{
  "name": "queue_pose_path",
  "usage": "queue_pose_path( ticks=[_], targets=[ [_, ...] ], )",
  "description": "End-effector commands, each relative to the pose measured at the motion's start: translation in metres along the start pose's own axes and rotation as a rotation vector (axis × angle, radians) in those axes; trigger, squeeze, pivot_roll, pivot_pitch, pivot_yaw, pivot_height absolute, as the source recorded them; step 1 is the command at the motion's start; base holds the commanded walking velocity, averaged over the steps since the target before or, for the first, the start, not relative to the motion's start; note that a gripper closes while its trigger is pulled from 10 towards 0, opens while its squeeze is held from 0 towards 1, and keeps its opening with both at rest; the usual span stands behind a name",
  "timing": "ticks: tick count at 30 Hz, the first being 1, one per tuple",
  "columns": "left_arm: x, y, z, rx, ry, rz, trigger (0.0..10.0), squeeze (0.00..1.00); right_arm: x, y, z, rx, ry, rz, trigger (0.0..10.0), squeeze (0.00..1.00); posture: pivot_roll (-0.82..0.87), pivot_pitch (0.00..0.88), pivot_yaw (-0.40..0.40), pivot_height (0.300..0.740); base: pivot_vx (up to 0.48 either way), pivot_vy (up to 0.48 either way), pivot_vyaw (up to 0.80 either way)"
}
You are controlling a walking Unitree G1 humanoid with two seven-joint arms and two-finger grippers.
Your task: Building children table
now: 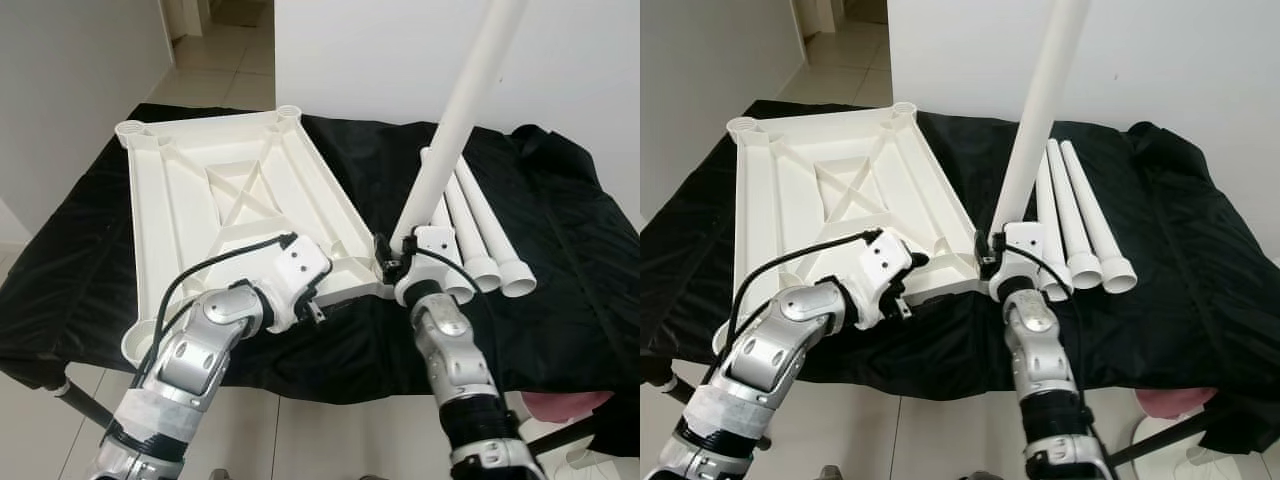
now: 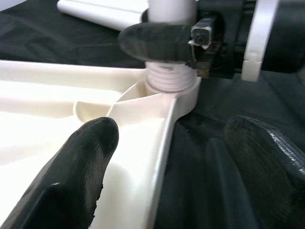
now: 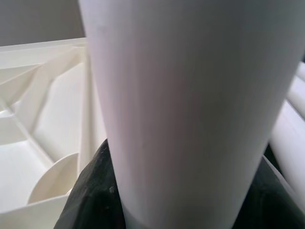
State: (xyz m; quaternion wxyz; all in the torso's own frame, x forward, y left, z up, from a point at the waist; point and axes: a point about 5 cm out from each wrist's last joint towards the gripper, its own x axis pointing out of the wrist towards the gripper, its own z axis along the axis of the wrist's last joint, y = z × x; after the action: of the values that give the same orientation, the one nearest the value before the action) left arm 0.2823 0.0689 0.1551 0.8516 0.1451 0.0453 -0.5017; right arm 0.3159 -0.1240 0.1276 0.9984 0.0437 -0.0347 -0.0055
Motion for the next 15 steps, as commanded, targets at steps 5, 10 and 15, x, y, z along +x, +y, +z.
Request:
queue_pose_path(
  ticks=[5,10,15],
  targets=[
    [0.001,0.014,0.0,0.008,0.007,0.148,10.0,0.0,-0.009,-0.003,-0.004,0.044,0.037,-0.112,10.0,0.0,0.0,0.0,-0.046,0.74,0.0,0.0,0.0],
    [0.003,0.02,-0.001,0.042,0.026,0.178,10.0,0.0,-0.01,-0.003,-0.001,0.03,0.019,-0.09,10.0,1.0,0.0,0.0,-0.047,0.74,0.0,0.0,0.0],
    [0.008,0.028,-0.001,0.033,0.037,0.239,10.0,0.0,-0.011,-0.002,0.003,-0.003,-0.001,-0.054,10.0,1.0,0.0,0.0,-0.048,0.74,0.0,0.0,0.0]
  ],
)
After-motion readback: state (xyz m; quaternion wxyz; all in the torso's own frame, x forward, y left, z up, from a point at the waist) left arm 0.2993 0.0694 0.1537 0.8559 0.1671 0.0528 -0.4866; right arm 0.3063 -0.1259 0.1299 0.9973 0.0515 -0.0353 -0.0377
